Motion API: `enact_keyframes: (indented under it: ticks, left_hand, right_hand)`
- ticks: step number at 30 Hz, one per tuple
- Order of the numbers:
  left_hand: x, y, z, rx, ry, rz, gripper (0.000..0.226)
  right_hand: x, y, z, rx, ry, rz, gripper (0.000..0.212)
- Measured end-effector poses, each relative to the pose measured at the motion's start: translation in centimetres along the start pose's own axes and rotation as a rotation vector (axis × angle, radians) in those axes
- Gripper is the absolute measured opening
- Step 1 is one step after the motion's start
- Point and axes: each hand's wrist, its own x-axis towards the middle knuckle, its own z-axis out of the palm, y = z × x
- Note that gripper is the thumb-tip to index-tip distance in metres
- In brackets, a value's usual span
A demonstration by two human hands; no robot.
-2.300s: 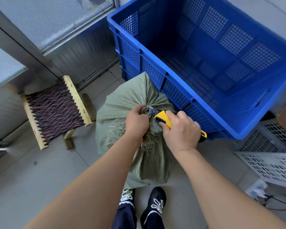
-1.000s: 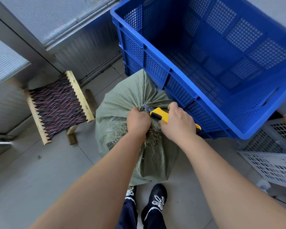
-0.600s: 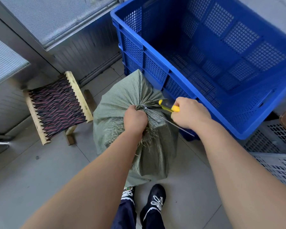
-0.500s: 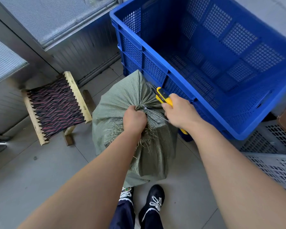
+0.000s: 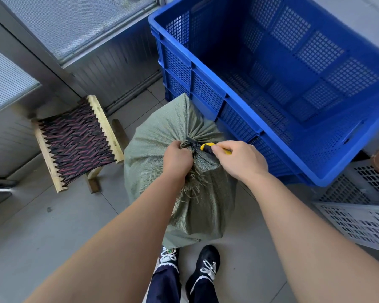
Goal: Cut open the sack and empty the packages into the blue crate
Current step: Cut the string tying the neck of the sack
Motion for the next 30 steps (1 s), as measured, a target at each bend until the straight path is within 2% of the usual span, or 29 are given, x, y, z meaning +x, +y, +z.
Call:
enact_keyframes:
  ticks: [3, 11, 16, 30]
  left_hand:
    - [0.1, 0.0, 0.0, -0.025, 0.012, -0.012, 0.047]
    - [-0.2, 0.1, 0.1, -0.013, 0.031, 0.003, 0.045]
    - [-0.5, 0.3, 0.1, -0.004, 0.038, 0.012, 0.043]
    - [-1.3, 0.7, -0.1, -0.056, 0.031, 0.013, 0.038]
  right_hand:
    - [-0.5, 0.2, -0.1, -0.06, 0.058, 0.006, 0.044]
    - [-0.7, 0.1, 0.3, -0.196, 0.103, 0.014, 0.047]
    - [-1.3, 0.2, 1.7, -0.305, 0.193, -0.038, 0.051]
    - [-3.0, 0.5, 2.5, -0.314, 0.26, -0.06, 0.049]
